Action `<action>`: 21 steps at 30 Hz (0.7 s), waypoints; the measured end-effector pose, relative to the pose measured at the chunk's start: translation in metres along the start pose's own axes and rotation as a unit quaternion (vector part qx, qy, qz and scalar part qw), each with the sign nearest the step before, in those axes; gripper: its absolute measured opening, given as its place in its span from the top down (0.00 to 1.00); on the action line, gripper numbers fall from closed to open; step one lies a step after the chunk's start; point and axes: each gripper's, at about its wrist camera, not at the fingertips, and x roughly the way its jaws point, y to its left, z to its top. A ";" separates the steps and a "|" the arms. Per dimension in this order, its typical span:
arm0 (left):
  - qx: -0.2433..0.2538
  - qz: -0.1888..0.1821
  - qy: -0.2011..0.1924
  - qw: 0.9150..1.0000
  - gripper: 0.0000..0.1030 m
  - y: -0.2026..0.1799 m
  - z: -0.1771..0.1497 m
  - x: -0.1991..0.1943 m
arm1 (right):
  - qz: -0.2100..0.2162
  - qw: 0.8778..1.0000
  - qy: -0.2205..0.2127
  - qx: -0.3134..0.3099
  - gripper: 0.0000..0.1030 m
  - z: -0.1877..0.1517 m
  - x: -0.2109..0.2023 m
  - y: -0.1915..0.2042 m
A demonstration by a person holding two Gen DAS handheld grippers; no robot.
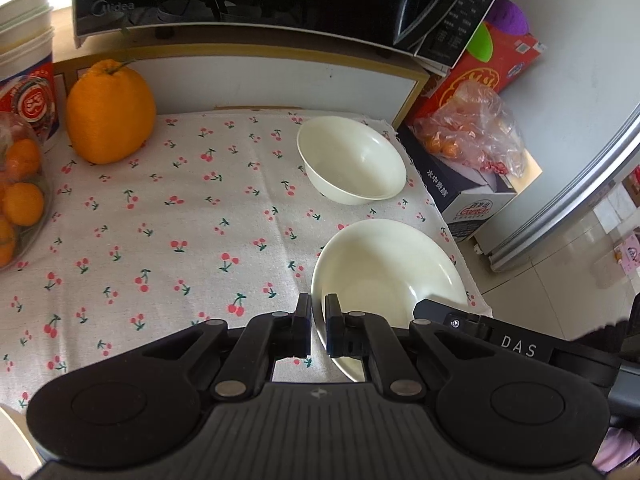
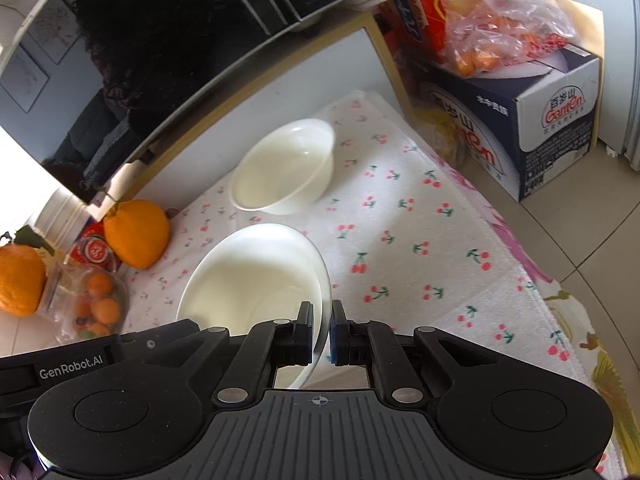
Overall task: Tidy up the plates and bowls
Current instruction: 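Close the left tool on the cream bowl rim while the right tool grips it, then lift the cream bowl with both tools and carry it toward the white bowl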
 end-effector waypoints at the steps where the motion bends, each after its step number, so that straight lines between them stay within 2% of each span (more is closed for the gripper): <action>1: 0.000 0.000 -0.002 1.000 0.95 0.001 -0.001 -0.003 | 0.001 1.000 -0.001 -0.003 0.92 0.000 -0.001 0.003; 21: -0.031 0.034 -0.050 0.998 0.94 0.039 -0.024 -0.082 | 0.044 0.997 0.011 -0.061 0.92 -0.023 -0.022 0.080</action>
